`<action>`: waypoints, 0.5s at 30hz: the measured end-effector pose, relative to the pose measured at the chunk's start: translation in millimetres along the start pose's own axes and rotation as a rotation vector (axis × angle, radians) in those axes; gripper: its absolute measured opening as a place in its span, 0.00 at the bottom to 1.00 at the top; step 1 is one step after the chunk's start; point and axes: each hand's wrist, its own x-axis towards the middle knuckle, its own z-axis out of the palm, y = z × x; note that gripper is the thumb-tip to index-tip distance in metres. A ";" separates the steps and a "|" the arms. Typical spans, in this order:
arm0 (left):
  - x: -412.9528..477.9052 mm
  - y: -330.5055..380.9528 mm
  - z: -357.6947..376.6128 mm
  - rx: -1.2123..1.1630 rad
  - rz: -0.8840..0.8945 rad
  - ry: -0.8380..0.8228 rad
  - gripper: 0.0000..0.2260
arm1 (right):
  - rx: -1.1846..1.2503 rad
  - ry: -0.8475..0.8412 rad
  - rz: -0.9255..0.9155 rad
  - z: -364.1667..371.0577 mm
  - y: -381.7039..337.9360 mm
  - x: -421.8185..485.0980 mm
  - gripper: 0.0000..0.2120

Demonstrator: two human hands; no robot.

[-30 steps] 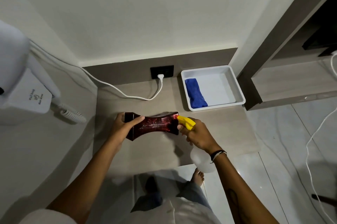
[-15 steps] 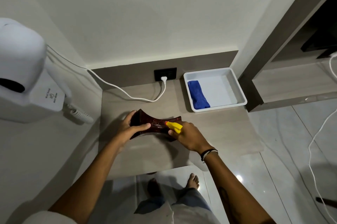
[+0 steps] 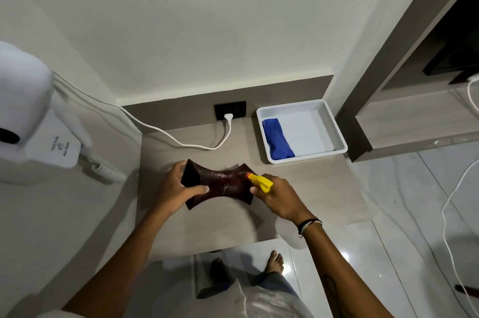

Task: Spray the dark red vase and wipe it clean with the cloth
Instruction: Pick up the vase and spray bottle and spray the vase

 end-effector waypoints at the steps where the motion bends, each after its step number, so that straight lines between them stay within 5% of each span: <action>1: 2.2 1.6 -0.3 -0.030 -0.040 0.024 0.34 | 0.007 -0.009 -0.035 0.6 -4.4 -1.2 0.13; 7: 6.4 6.8 -4.0 -0.136 -0.183 0.047 0.34 | -0.004 -0.139 -0.207 19.4 -36.9 -5.6 0.19; 15: 5.6 7.3 -6.2 -0.141 -0.223 0.023 0.36 | -0.309 -0.109 0.011 24.8 -31.8 1.4 0.20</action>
